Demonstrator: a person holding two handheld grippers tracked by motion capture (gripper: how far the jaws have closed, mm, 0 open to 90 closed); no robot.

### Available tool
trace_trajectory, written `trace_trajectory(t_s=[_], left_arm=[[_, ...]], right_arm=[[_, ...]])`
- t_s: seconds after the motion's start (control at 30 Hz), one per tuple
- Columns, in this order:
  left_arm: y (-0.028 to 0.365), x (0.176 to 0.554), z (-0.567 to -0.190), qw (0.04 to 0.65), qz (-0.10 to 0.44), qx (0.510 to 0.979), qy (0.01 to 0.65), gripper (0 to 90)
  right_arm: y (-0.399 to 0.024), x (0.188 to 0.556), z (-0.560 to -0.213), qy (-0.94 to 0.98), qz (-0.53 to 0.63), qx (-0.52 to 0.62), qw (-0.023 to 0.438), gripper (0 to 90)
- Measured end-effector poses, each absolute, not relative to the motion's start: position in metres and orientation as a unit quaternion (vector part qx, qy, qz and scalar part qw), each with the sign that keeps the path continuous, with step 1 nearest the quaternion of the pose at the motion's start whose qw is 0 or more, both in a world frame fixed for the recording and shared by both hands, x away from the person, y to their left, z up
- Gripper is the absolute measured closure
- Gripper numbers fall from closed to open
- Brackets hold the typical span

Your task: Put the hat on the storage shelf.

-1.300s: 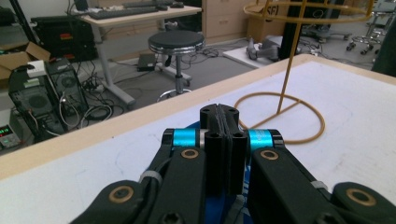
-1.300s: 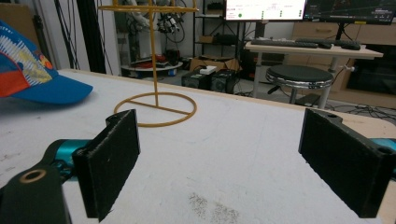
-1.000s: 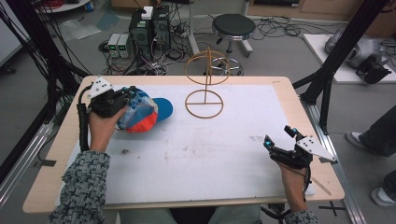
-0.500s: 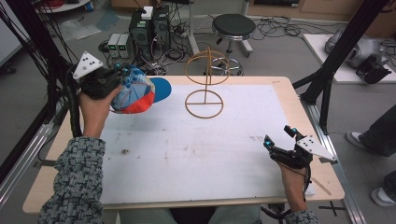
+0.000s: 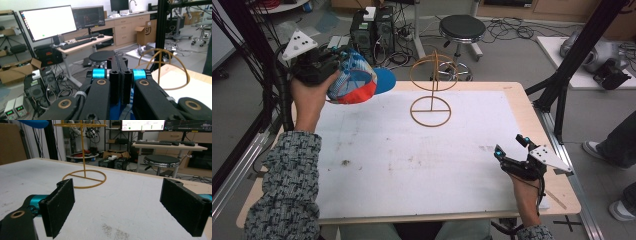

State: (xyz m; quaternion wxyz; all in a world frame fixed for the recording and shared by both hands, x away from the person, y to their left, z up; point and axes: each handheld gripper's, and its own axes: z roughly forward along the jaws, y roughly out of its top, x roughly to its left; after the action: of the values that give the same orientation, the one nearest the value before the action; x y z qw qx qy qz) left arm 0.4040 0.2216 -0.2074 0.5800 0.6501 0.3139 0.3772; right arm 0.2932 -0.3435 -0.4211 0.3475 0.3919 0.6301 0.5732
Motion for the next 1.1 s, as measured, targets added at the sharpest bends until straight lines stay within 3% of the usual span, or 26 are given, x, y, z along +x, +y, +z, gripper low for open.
trace_trajectory(t_s=[0.53, 1.1], left_arm=[[0.201, 0.424, -0.166, 0.596, 0.384, 0.645, 0.284, 88.9], [0.180, 0.445, -0.146, 0.616, 0.378, 0.639, 0.263, 88.9]], right_arm=[[-0.344, 0.296, -0.422, 0.628, 0.576, 0.397, 0.342, 11.7], [-0.348, 0.299, -0.425, 0.621, 0.578, 0.406, 0.339, 11.7]])
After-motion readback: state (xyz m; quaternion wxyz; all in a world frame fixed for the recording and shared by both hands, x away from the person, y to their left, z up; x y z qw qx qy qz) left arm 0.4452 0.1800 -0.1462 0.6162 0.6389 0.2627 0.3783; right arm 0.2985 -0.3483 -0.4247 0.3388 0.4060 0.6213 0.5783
